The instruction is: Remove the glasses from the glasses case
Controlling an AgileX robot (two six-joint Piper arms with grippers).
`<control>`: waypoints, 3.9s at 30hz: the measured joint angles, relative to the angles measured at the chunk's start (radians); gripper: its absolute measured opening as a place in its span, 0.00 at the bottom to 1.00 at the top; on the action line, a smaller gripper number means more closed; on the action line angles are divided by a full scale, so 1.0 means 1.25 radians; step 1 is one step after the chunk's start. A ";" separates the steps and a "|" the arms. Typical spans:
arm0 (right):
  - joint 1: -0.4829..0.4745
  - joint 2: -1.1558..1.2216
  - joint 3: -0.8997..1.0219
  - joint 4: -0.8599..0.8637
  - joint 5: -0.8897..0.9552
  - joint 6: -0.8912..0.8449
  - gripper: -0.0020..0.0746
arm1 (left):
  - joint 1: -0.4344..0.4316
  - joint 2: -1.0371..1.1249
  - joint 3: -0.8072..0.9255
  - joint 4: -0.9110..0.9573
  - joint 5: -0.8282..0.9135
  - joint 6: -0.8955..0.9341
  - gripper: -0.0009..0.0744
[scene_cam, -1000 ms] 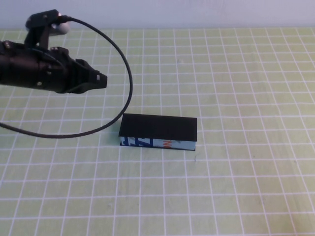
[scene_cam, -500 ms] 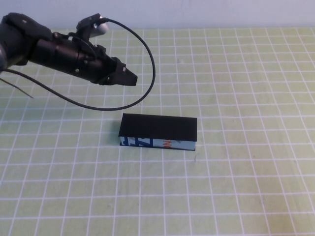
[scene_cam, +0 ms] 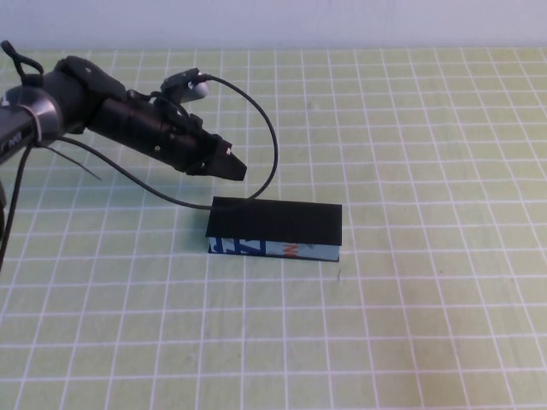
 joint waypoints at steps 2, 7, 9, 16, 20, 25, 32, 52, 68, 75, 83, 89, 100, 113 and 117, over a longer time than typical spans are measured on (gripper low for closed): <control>0.000 0.094 -0.061 0.000 0.054 -0.055 0.00 | -0.006 0.008 -0.003 0.023 0.000 -0.004 0.01; 0.000 0.300 -0.204 0.036 0.158 -0.216 0.00 | -0.013 0.012 -0.004 0.046 0.004 -0.028 0.01; 0.000 0.380 -0.257 0.065 0.193 -0.280 0.00 | -0.013 0.012 -0.004 0.063 0.013 -0.044 0.01; 0.028 0.596 -0.426 0.116 0.278 -0.387 0.00 | -0.013 0.017 -0.004 0.108 0.073 -0.087 0.01; 0.134 0.685 -0.498 0.098 0.269 -0.396 0.00 | -0.013 0.020 -0.004 0.113 0.078 -0.090 0.01; 0.290 0.794 -0.594 -0.025 0.254 -0.454 0.00 | -0.013 0.020 -0.004 0.115 0.071 -0.090 0.01; 0.496 0.947 -0.700 -0.221 0.205 -0.619 0.02 | -0.013 0.020 -0.004 0.099 0.053 -0.090 0.01; 0.556 1.189 -0.770 -0.344 -0.009 -0.756 0.36 | -0.013 0.020 -0.004 0.069 0.046 -0.090 0.01; 0.557 1.246 -0.770 -0.347 -0.092 -0.813 0.36 | -0.013 0.020 -0.004 0.067 0.045 -0.090 0.01; 0.557 1.251 -0.770 -0.347 -0.121 -0.826 0.36 | -0.013 0.020 -0.004 0.067 0.045 -0.090 0.01; 0.574 1.281 -0.770 -0.347 -0.133 -0.836 0.36 | -0.013 0.020 -0.004 0.066 0.045 -0.090 0.01; 0.574 1.286 -0.770 -0.347 -0.164 -0.842 0.36 | -0.013 0.020 -0.004 0.066 0.045 -0.090 0.01; 0.574 1.295 -0.772 -0.347 -0.194 -0.844 0.34 | -0.013 0.020 -0.004 0.066 0.058 -0.090 0.01; 0.574 1.313 -0.772 -0.362 -0.222 -0.845 0.31 | -0.013 0.020 -0.004 0.066 0.074 -0.084 0.01; 0.574 1.318 -0.772 -0.364 -0.243 -0.845 0.25 | -0.013 0.020 -0.005 0.066 0.082 -0.076 0.01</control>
